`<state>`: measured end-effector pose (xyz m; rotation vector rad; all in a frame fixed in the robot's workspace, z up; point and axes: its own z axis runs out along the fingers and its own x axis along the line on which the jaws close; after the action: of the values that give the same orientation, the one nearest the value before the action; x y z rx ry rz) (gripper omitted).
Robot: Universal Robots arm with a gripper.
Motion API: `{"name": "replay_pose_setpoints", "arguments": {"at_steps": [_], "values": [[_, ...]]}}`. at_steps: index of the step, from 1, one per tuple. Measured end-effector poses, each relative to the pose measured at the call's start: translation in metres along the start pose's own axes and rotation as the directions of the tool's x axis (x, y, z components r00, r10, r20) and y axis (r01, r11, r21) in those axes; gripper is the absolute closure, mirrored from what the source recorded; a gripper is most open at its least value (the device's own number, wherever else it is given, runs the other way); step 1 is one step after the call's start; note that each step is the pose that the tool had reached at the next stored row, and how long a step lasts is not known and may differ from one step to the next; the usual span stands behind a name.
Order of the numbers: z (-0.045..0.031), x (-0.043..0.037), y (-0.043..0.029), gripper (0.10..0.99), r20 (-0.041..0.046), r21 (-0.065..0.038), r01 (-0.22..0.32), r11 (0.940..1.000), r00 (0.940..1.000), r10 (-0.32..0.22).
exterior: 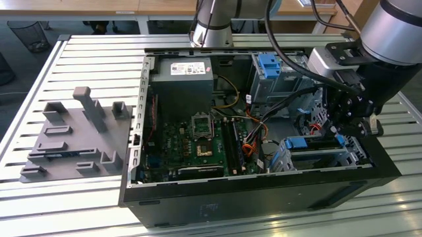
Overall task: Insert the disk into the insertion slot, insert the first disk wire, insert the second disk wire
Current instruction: 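Insert the first disk wire, then insert the second disk wire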
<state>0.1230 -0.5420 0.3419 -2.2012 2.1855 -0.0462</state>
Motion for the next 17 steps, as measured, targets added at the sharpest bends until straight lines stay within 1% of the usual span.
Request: {"name": "replay_pose_setpoints", "arguments": {"at_steps": [6, 17], "values": [[-0.0017, 0.0000, -0.0001, 0.980, -0.0003, 0.000, 0.000, 1.0000, 1.0000, 0.000], [-0.0083, -0.0001, 0.0021, 0.980, 0.0001, 0.000, 0.000, 1.0000, 1.0000, 0.000]]}}
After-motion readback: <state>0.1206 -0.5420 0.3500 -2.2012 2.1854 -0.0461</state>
